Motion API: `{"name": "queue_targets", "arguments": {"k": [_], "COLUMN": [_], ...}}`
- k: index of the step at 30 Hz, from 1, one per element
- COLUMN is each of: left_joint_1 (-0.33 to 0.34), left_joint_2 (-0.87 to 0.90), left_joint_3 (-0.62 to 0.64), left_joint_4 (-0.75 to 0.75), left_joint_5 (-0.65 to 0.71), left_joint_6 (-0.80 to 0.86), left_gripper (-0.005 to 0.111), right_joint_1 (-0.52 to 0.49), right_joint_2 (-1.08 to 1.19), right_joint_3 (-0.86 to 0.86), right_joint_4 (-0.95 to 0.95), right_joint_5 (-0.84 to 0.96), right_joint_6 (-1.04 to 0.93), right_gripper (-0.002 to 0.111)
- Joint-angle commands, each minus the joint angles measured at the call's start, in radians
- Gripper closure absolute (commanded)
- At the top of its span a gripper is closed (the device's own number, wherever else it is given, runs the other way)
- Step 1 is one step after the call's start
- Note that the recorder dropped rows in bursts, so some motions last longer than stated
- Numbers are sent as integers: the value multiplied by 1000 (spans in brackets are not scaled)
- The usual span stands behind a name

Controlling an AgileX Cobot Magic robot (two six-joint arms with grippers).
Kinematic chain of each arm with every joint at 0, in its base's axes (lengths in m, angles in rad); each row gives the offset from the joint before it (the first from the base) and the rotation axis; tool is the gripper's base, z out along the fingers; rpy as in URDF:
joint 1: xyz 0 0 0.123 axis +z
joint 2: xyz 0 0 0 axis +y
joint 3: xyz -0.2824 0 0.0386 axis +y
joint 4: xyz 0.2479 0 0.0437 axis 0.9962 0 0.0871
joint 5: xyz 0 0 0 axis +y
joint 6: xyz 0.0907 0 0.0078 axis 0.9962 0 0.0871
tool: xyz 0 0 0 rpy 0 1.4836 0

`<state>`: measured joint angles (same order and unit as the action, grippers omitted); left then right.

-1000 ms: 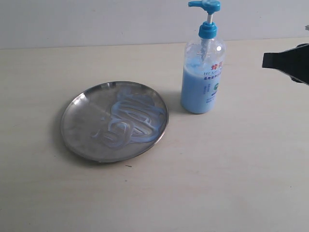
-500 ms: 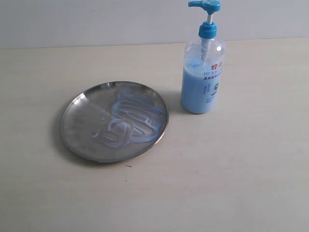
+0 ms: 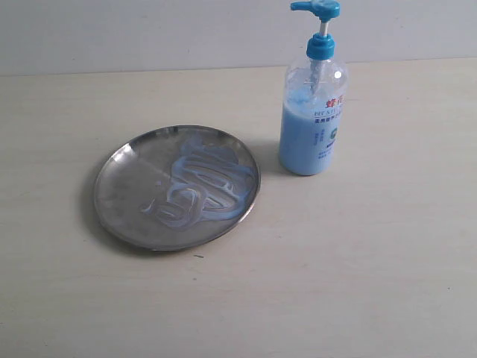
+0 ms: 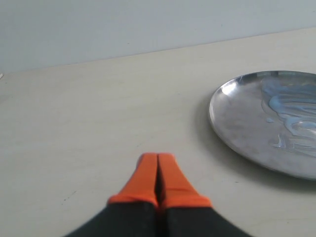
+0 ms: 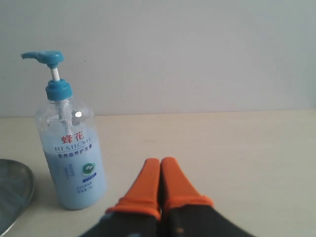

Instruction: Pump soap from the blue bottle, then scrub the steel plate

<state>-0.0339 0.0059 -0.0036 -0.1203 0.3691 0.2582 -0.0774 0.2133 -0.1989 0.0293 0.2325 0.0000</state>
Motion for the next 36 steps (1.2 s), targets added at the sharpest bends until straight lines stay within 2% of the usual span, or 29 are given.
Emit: {"name": "queue_targets", "arguments": {"k": [1, 10, 21, 31, 36], "left_joint_1": [-7, -7, -7, -7, -7], "left_joint_2": [-6, -6, -6, -6, -6], "left_joint_3": [4, 4, 4, 4, 4], "left_joint_4": [-6, -6, -6, -6, -6], "left_joint_5": [-1, -1, -1, -1, -1], "left_joint_6": [-7, -5, -5, -5, -5], "left_gripper": [107, 107, 107, 107, 107], "right_joint_1": [-5, -5, -5, -5, -5], "right_joint_2": [-120, -149, -163, -213, -213], "right_joint_3": [34, 42, 199, 199, 199], "right_joint_4": [5, 25, 38, 40, 49], "right_joint_5": [2, 9, -89, 27, 27], "right_joint_6": [0, 0, 0, -51, -48], "right_gripper": [108, 108, 108, 108, 108]}}
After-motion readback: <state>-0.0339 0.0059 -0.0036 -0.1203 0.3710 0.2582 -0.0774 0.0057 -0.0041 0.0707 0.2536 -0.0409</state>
